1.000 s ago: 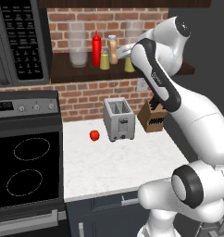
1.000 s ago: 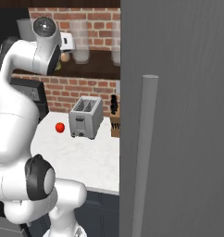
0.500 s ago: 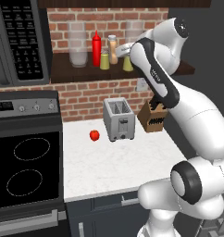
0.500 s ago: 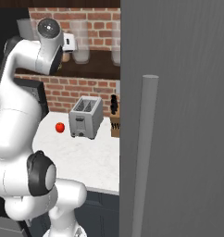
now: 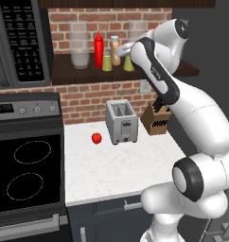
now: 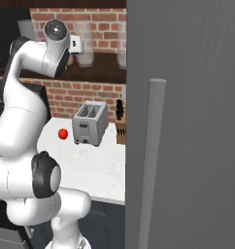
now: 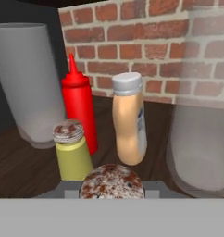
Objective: Put the shaker and condiment bottle from the counter next to their counterparts in the cabinet.
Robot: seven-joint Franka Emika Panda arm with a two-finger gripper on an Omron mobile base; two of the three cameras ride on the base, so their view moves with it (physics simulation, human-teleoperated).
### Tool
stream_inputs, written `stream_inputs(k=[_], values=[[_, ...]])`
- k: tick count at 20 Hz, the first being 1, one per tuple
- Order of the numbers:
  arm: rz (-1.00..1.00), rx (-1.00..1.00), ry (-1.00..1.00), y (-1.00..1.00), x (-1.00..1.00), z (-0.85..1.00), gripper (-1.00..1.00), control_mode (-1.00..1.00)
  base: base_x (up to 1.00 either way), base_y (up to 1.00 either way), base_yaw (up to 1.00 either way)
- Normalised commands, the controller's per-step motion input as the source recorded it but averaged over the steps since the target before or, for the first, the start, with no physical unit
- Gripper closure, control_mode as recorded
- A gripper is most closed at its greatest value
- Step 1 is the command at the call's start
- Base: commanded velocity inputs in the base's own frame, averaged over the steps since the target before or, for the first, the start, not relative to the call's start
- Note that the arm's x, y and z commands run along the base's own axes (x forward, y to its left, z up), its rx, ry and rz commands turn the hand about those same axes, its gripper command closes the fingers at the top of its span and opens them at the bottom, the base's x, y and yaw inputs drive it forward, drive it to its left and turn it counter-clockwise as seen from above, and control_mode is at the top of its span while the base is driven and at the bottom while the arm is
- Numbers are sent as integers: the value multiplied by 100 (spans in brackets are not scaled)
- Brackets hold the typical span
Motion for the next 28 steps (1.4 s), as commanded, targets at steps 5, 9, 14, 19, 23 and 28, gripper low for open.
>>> stream_inputs(k=[5,9,14,19,23,28], values=[[0,0,0,0,15,-2,100,-100,0,0,0],[0,0,0,1,13,-8,100,-100,0,0,0],[0,0,0,4,8,-12,100,-100,0,0,0],[0,0,0,8,4,-13,100,-100,0,0,0],[0,0,0,8,6,-10,100,-100,0,0,0],[0,0,0,6,10,-6,100,-100,0,0,0]])
